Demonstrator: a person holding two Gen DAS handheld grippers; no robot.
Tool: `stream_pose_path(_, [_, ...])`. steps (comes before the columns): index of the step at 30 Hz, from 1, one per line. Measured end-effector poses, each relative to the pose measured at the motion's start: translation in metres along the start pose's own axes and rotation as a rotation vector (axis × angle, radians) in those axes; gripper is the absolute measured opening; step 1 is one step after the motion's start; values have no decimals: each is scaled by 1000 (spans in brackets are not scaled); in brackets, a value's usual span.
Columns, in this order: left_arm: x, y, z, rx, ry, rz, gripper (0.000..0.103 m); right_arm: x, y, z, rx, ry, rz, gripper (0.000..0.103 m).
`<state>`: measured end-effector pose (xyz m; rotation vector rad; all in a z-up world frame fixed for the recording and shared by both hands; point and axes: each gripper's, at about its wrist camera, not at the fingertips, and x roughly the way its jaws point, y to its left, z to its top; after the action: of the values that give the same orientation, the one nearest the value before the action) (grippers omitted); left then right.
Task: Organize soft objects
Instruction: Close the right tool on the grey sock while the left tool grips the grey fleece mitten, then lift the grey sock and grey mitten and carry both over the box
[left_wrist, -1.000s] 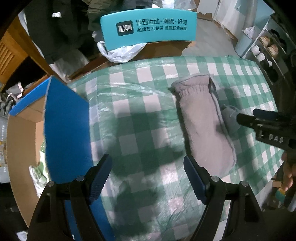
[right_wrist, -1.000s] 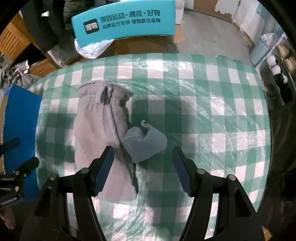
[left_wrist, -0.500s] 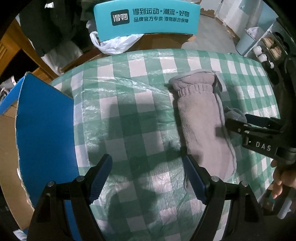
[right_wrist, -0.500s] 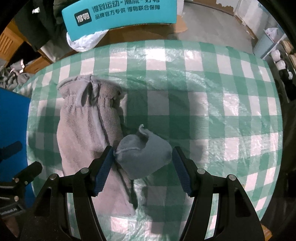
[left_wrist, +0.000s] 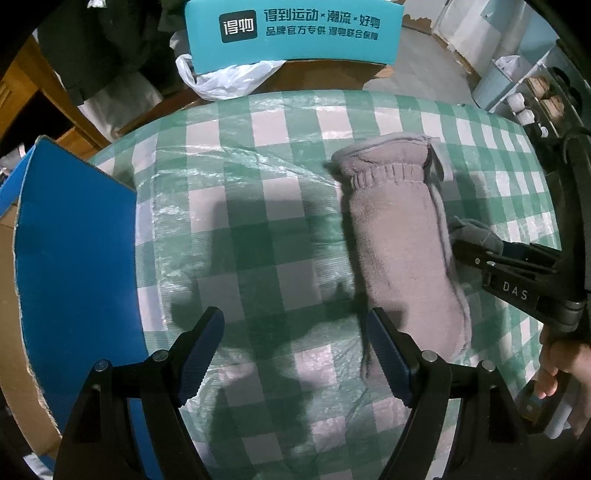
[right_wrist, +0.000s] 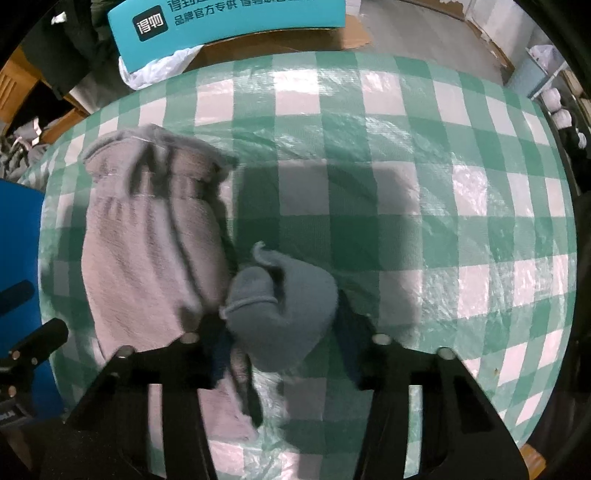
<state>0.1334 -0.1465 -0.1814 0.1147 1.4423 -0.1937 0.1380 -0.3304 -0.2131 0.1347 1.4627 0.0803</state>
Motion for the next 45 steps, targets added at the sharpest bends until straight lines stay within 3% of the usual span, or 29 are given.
stream_pose_path(4, [2,-5,6,-12,4,-23,81,-8,-2,-1,-3,-20,-15,31])
stream_pose_path(15, [11,-33,30,-74,5,-137,87,-32,-20,-13,40,-59,-26,30])
stream_pose_path(23, [27,-56,40,-104,33,-148,88,-49,-40,-28,97,-70,-22,30])
stream_pose_path(32, [43,-70,51,-172,39,-121,93,-56,-46,-38,115,-72,-13,31])
stream_pose_path(41, [68,-79,47,-155,74,-62,93,-59,-46,-38,118,-84,5,31])
stream_pose_path(45, [63,-85,43,-99,51,-46,77,-58,-49,-38,119,-83,1,31])
